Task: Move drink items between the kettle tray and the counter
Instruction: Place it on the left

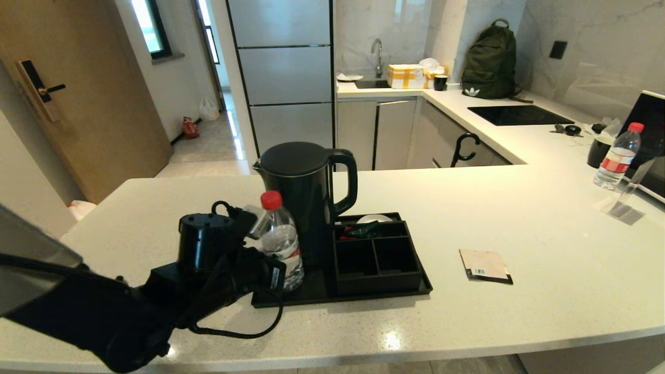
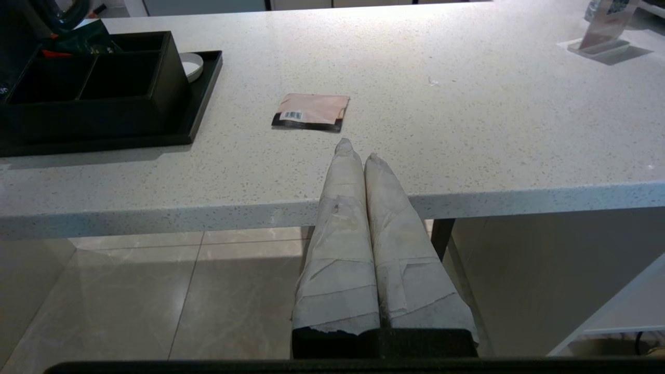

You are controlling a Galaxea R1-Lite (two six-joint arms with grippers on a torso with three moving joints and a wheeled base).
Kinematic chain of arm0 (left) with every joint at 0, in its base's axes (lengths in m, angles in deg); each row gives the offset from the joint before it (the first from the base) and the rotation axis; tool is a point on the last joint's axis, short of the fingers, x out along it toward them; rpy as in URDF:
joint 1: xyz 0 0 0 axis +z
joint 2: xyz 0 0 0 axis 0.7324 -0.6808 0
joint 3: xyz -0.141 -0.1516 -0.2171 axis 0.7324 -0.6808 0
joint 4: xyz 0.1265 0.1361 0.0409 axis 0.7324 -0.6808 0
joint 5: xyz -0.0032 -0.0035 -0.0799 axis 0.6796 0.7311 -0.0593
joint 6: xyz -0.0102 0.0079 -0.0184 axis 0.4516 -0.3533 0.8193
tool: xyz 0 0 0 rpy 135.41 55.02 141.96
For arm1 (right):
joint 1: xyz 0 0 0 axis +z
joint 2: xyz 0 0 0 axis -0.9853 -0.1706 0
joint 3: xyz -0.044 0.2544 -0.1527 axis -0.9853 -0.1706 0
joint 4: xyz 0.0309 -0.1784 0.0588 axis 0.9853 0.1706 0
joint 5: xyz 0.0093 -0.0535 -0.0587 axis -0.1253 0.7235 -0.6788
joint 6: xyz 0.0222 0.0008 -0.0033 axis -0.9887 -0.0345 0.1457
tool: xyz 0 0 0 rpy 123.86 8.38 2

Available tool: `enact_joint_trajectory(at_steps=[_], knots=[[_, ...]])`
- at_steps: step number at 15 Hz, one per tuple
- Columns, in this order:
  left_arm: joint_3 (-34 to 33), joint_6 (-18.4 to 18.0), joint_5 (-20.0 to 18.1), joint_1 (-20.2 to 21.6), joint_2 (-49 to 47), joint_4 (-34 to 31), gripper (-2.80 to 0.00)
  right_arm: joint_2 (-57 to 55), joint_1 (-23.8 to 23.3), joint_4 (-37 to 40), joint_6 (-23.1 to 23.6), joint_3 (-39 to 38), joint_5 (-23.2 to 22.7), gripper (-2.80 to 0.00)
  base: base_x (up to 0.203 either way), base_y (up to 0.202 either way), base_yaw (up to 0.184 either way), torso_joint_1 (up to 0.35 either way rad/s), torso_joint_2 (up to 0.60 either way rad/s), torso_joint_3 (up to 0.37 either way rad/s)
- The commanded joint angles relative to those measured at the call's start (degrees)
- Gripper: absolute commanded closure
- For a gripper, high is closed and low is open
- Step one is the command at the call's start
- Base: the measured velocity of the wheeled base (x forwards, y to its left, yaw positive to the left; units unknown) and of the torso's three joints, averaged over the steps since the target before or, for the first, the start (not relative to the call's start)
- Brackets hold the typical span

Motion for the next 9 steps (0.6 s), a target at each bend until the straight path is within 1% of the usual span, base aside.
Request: enact_joint_trajectory(at_steps=[1, 2, 3, 5, 7, 8, 9], knots=[[-1.42, 0.14, 2.46, -0.29, 6.92, -0.71, 0.00, -0.07, 0.01, 0.00, 0.03, -0.01, -0.01, 0.00, 0.000, 0.000, 0.000, 0.000, 0.00, 0.000], [-2.09, 0.33, 5.76, -0.40, 9.80, -2.07, 0.00, -0.07, 0.01, 0.00, 0.03, -0.01, -0.01, 0.00, 0.000, 0.000, 0.000, 0.000, 0.00, 0.000], [-2.64, 0.59, 8.01, -0.45, 10.87, -3.49, 0.00, -0.07, 0.01, 0.08, 0.03, -0.01, -0.01, 0.00, 0.000, 0.000, 0.000, 0.000, 0.00, 0.000], [-2.25, 1.57, 10.95, 0.20, 15.21, -7.88, 0.00, -0.07, 0.01, 0.00, 0.03, 0.08, -0.01, 0.00, 0.000, 0.000, 0.000, 0.000, 0.00, 0.000], [-1.49, 2.65, 16.90, 4.91, 15.64, -11.00, 0.00, -0.07, 0.01, 0.00, 0.03, -0.01, -0.01, 0.00, 0.000, 0.000, 0.000, 0.000, 0.00, 0.000], [-1.29, 3.19, 17.83, 5.81, 15.14, -11.44, 0.00, -0.07, 0.01, 0.00, 0.03, 0.06, -0.01, 0.00, 0.000, 0.000, 0.000, 0.000, 0.00, 0.000], [-1.22, 3.68, 18.16, 7.63, 13.29, -11.21, 0.00, -0.07, 0.01, 0.00, 0.03, 0.08, -0.01, 0.00, 0.000, 0.000, 0.000, 0.000, 0.00, 0.000]])
